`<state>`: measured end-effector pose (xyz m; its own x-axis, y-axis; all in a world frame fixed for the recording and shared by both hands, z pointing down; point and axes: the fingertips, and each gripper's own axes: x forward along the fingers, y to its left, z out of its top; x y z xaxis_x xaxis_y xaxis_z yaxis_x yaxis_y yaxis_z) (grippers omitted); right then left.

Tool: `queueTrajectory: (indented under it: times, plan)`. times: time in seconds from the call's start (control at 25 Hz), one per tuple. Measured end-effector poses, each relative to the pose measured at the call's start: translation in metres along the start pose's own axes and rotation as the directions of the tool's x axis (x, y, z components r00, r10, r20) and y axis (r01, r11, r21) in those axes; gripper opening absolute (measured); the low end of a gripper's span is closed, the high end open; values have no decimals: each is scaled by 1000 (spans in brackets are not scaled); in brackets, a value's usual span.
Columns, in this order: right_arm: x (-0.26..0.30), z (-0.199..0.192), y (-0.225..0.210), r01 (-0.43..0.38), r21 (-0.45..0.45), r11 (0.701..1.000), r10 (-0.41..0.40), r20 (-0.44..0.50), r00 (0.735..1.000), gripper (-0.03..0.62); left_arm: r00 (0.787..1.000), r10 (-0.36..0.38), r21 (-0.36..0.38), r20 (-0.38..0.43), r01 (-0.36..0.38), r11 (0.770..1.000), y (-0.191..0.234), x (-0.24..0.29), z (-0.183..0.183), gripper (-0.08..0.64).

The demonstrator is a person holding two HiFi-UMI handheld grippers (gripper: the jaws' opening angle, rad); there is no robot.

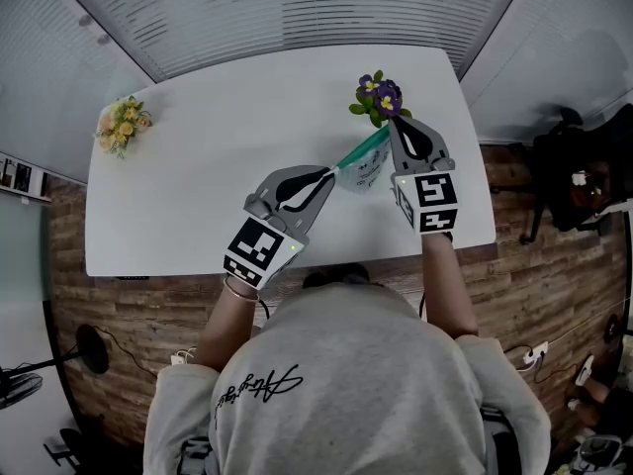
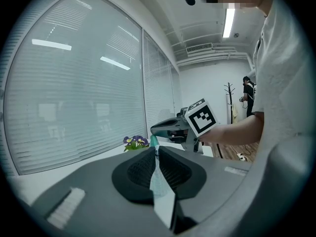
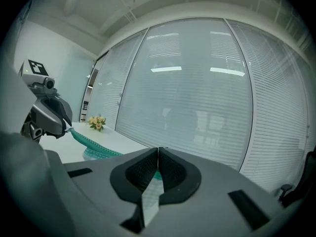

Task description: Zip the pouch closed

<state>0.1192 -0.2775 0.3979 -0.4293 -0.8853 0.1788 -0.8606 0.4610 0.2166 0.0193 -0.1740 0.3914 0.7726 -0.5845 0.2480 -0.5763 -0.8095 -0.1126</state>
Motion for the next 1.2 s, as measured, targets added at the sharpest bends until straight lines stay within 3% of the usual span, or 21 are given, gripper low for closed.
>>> queueTrajectory:
  times: [1.2]
  plan:
    - [-5,-6,-10,26,3,1000,-26,5,1000,9,1000,24,5,-12,-24,1000,-5,-7,-2,21]
